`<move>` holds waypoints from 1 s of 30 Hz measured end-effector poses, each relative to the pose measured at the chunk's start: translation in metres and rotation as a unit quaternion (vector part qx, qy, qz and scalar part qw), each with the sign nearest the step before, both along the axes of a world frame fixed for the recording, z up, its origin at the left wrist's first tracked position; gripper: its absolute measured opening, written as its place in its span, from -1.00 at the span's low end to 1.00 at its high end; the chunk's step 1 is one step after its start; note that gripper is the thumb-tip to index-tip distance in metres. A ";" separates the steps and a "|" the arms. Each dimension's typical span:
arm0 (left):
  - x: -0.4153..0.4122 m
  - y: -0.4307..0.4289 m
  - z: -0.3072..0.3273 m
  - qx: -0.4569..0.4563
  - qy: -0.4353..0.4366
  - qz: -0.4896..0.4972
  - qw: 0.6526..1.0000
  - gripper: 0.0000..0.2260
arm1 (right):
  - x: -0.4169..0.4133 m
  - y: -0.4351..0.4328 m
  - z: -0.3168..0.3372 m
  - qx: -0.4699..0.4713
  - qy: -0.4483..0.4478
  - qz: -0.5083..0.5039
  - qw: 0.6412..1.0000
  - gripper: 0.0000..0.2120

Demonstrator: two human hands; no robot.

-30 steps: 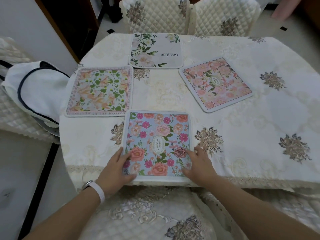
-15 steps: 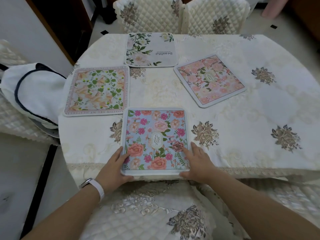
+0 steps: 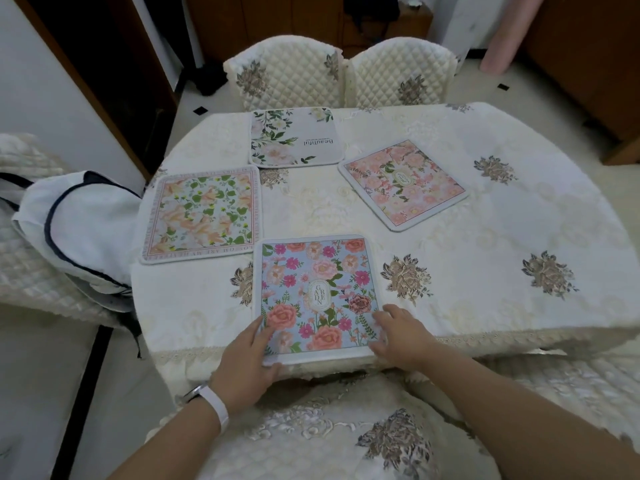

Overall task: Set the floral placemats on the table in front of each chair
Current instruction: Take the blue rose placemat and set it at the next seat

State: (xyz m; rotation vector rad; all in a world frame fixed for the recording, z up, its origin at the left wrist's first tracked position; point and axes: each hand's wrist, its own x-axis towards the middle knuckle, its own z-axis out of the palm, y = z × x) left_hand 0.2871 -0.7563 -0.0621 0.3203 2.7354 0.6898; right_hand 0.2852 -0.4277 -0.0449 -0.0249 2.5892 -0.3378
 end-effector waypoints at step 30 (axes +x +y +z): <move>-0.034 0.218 0.121 -0.054 0.103 0.042 0.992 -0.50 | -0.035 0.213 0.113 -0.039 0.222 -0.013 0.974 -0.55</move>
